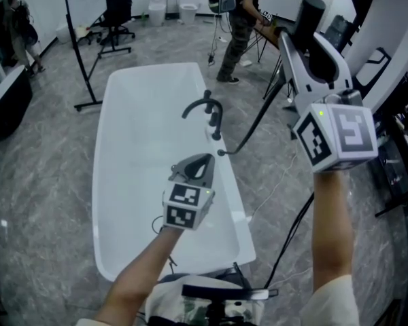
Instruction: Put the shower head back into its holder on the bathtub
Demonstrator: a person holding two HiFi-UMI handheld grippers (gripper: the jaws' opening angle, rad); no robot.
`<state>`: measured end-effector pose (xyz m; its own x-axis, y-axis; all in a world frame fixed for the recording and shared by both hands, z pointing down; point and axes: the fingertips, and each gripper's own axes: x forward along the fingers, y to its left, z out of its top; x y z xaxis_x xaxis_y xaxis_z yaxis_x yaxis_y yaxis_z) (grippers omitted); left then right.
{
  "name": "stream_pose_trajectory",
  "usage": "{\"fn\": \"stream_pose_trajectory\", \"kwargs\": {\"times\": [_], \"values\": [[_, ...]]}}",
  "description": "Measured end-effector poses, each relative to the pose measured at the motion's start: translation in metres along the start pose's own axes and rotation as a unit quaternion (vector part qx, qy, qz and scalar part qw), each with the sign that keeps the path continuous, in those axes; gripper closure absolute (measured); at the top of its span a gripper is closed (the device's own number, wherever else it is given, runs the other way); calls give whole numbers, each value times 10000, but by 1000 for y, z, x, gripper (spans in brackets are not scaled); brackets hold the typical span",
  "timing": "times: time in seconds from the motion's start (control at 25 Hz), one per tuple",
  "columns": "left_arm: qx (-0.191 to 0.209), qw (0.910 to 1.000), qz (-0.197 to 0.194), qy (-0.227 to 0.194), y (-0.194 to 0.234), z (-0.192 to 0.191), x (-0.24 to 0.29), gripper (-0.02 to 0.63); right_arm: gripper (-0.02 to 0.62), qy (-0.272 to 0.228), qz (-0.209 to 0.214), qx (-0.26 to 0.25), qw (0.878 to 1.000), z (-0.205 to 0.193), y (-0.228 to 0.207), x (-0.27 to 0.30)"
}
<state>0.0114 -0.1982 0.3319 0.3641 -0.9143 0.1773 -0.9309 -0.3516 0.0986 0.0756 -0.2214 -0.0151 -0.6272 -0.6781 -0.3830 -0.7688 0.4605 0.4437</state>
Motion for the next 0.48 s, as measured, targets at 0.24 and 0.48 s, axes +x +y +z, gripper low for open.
{"fn": "stream_pose_trajectory", "kwargs": {"times": [0.24, 0.48], "values": [[-133, 9996, 144, -200, 18, 4, 5, 591, 453, -19, 59, 5, 10000, -13, 9, 18], [-90, 9992, 294, -265, 45, 14, 7, 591, 453, -84, 19, 93, 9999, -11, 14, 41]]}}
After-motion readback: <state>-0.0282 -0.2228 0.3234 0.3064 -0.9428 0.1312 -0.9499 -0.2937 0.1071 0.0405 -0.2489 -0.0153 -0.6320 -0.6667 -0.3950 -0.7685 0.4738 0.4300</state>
